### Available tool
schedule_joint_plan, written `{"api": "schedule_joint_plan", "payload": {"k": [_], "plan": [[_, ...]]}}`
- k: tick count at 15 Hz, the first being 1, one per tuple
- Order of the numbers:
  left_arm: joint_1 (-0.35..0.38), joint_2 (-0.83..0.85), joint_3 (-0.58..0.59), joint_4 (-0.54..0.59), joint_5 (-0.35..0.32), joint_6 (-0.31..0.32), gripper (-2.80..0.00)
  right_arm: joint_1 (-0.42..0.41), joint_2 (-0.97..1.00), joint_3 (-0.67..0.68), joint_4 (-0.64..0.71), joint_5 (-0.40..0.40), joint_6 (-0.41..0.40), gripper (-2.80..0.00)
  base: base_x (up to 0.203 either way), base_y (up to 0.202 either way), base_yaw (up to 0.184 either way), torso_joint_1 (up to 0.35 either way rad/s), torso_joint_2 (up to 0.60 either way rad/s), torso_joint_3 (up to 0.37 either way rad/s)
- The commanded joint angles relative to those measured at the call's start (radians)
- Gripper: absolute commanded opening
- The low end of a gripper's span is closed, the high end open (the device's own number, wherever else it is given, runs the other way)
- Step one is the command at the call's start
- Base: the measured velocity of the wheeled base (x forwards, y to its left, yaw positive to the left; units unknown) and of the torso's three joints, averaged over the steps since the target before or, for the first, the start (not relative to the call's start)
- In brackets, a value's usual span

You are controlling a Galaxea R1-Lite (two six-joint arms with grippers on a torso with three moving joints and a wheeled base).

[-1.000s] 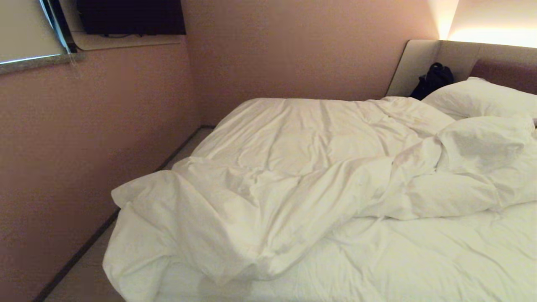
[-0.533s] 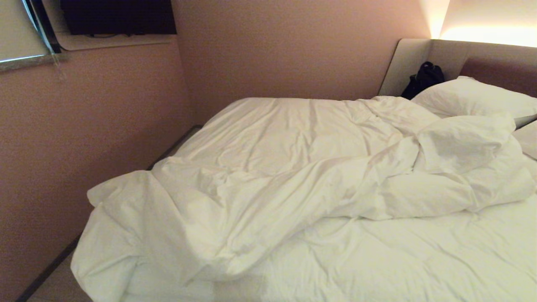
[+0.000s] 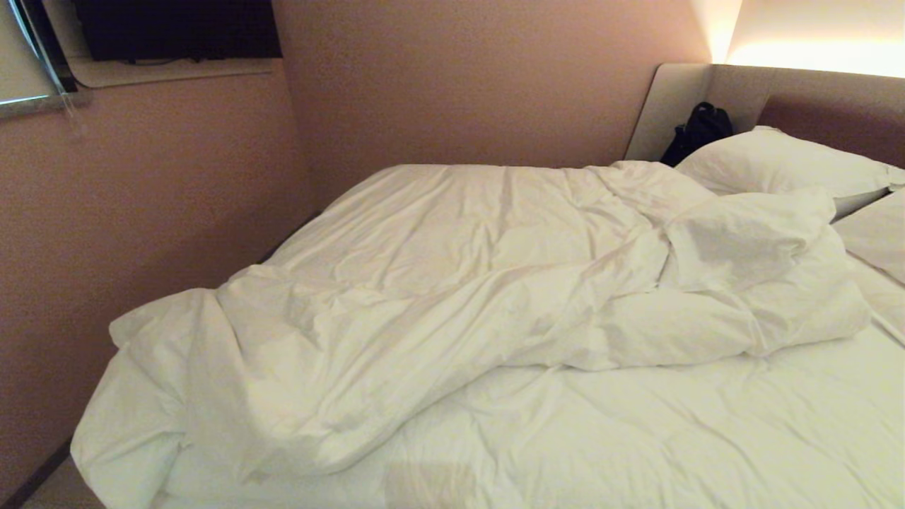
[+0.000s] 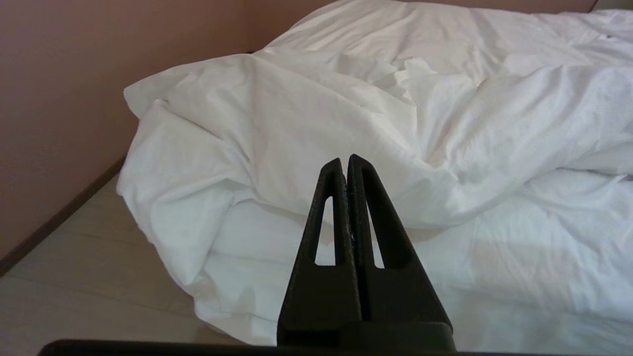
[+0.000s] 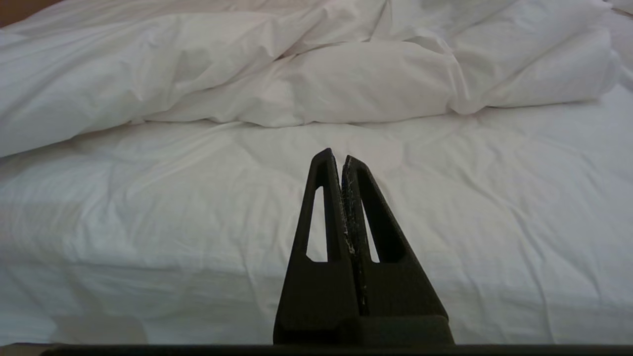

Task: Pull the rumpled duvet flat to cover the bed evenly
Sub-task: Hold the folded corner of the quilt

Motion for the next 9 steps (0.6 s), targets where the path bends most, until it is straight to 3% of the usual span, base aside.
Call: {"api": "schedule_joint_plan", "payload": {"k": [1,3,5,9], "plan": [[0.0,0.001,0.0,-0.002,0.002,-0.002,-2.8,-0.001,0.0,0.0,-0.001,0.0,0.0,-2.8,0.0,0.0,0.0,0.0,0.0,0.0],[0.0,0.001,0.0,-0.002,0.002,-0.002,-2.8,-0.001,0.0,0.0,-0.001,0.0,0.001,-2.8,-0.11,-0.071,0.003,0.008,0.0,0.003],[0.0,0.001,0.0,-0.002,0.002,-0.004,-2.8,-0.001,0.0,0.0,-0.001,0.0,0.0,-2.8,-0.184,-0.18,0.0,-0.007,0.0,0.002],[0.0,0.001,0.0,-0.002,0.001,-0.002,-2.8,-0.001,0.0,0.0,-0.001,0.0,0.0,-2.8,-0.02,-0.054,-0.007,-0.005,0.0,0.003]]}}
